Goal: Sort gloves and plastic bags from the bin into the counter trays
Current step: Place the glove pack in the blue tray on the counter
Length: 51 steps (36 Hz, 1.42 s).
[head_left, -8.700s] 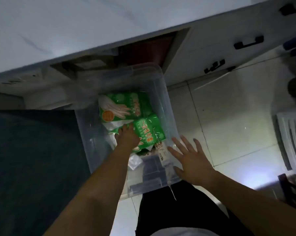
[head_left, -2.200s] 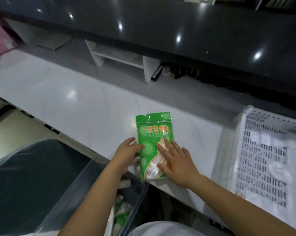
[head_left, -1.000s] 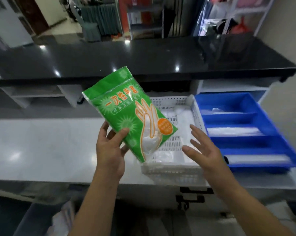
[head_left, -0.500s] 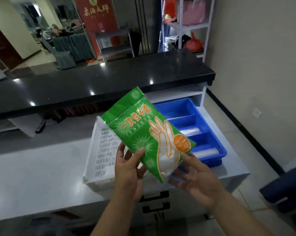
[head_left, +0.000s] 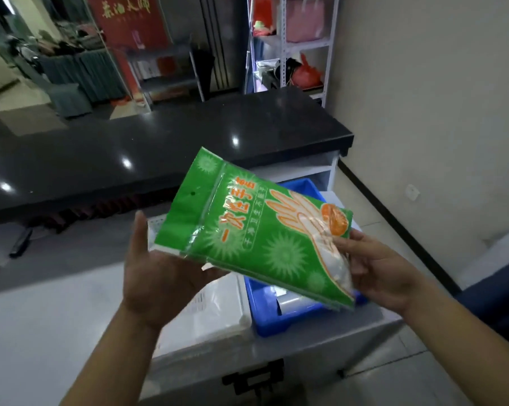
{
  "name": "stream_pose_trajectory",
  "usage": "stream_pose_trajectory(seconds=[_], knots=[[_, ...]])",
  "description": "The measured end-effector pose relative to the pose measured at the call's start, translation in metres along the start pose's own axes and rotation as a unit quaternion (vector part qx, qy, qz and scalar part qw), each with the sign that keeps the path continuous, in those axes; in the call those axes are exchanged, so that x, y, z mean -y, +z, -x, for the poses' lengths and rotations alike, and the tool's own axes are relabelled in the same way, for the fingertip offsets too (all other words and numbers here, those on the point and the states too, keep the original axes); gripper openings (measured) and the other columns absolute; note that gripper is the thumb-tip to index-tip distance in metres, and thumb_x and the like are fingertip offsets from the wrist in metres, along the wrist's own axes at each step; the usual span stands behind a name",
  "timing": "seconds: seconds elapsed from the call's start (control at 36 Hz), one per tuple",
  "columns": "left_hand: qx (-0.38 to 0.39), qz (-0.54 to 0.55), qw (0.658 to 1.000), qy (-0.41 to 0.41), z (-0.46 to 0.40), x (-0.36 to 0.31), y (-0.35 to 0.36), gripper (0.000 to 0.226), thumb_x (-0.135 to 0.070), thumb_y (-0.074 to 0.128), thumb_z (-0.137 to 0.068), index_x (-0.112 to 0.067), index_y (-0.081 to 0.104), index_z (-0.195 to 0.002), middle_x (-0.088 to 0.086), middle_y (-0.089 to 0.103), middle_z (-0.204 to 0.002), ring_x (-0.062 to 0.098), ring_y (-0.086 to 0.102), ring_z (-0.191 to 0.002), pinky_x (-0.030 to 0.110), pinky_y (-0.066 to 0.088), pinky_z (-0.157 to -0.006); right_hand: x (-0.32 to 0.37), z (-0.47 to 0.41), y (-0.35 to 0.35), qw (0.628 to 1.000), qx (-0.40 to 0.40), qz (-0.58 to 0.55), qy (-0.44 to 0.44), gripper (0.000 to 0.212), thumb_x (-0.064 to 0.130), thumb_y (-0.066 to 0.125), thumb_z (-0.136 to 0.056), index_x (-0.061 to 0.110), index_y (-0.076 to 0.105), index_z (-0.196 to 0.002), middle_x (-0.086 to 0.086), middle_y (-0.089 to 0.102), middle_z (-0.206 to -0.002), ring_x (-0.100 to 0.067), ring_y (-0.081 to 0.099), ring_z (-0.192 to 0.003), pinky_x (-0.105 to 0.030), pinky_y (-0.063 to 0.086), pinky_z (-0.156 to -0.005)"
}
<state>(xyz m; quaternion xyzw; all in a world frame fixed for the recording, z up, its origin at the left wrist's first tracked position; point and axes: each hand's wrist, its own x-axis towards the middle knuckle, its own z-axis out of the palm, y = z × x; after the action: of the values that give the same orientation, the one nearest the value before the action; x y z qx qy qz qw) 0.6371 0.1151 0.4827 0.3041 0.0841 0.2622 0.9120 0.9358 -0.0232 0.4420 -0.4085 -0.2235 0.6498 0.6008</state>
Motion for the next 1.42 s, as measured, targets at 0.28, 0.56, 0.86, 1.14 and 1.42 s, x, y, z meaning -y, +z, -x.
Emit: stream_pose_trajectory(seconds=[0.28,0.56,0.86,1.14,1.42], knots=[[-0.098,-0.188,0.972,-0.105,-0.036,-0.042,-0.06,0.08,-0.064,0.08,-0.063,-0.005,0.071,-0.117,0.022,0.07,-0.116,0.039,0.069,-0.103,0.052,0.057,-0.083,0.04,-0.029,-0.013,0.99,-0.059,0.117,0.055,0.027,0.011,0.072,-0.076,0.015,0.078,-0.103,-0.004,0.075,-0.08,-0.011,0.068,-0.057,-0.024,0.054,-0.049],[-0.134,-0.279,0.943,-0.123,-0.085,-0.051,-0.062,0.055,-0.024,0.085,-0.067,-0.016,0.07,-0.12,0.014,0.07,-0.12,0.026,0.073,-0.098,0.04,0.06,-0.074,0.087,-0.082,-0.031,0.976,-0.042,0.197,0.079,0.033,0.018,0.075,-0.073,0.019,0.077,-0.106,-0.007,0.074,-0.108,-0.018,0.071,-0.081,-0.03,0.059,-0.059],[-0.299,-0.35,0.887,-0.02,-0.158,-0.037,-0.06,0.032,0.004,0.069,-0.081,-0.009,0.07,-0.11,0.011,0.075,-0.105,0.027,0.074,-0.09,0.038,0.061,-0.065,0.138,-0.164,-0.062,0.946,-0.062,0.316,0.027,0.027,0.023,0.077,-0.068,0.02,0.08,-0.095,-0.005,0.077,-0.103,-0.017,0.072,-0.089,-0.032,0.057,-0.069],[-0.447,-0.439,0.774,0.087,-0.21,0.001,-0.106,0.034,0.011,0.068,-0.081,-0.023,0.072,-0.085,-0.005,0.077,-0.081,0.017,0.072,-0.085,0.034,0.058,-0.081,0.107,-0.225,-0.094,0.925,-0.147,0.334,-0.109,0.018,-0.002,0.065,-0.089,0.012,0.076,-0.089,-0.007,0.076,-0.088,-0.02,0.071,-0.089,-0.031,0.057,-0.081],[-0.462,-0.538,0.704,0.04,-0.225,0.014,-0.128,0.025,-0.004,0.074,-0.082,-0.029,0.072,-0.077,-0.005,0.076,-0.08,0.017,0.073,-0.082,0.043,0.06,-0.081,0.076,-0.24,-0.121,0.898,-0.169,0.388,-0.124,0.022,0.013,0.063,-0.095,0.029,0.076,-0.088,0.013,0.076,-0.084,-0.004,0.071,-0.085,-0.014,0.054,-0.063]])
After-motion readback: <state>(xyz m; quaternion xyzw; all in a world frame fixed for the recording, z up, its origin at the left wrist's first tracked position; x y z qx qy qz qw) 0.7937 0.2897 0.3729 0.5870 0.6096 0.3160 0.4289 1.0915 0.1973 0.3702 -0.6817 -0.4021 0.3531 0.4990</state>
